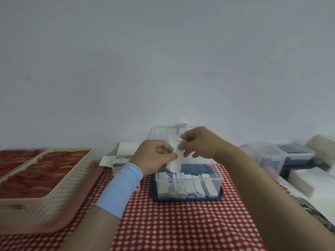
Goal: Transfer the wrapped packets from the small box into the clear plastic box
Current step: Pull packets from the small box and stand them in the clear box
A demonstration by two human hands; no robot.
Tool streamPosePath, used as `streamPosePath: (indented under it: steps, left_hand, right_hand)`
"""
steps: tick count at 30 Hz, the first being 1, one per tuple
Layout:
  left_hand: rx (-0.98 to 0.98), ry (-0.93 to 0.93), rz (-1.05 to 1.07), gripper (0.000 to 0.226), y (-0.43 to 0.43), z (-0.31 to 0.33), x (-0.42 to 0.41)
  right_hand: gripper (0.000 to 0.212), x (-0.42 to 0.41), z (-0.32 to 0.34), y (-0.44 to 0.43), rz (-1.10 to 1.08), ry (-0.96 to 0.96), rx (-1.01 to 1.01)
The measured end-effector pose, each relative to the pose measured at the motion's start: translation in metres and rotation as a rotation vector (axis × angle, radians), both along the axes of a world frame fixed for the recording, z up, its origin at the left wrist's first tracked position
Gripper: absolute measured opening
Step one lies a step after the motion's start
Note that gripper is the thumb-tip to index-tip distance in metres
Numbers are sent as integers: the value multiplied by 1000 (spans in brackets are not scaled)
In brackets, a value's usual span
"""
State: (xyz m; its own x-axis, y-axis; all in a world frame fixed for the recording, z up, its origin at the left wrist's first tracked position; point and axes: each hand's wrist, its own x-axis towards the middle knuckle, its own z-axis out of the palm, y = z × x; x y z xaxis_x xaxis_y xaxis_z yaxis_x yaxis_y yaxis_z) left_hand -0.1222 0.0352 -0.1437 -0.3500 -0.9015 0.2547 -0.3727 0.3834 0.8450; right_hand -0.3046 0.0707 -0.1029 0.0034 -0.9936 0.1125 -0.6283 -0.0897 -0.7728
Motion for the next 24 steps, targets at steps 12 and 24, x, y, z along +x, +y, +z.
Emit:
streamPosePath:
  steps: [12,24]
  left_hand:
    - [-227,-560,-107,29,-21,-23,-15]
    - [-220,-844,-254,40,-23,-41,-9]
  right_hand:
    - [24,-11,-42,-35,-188,212,255]
    - [24,14,-79,-61,-118,488,438]
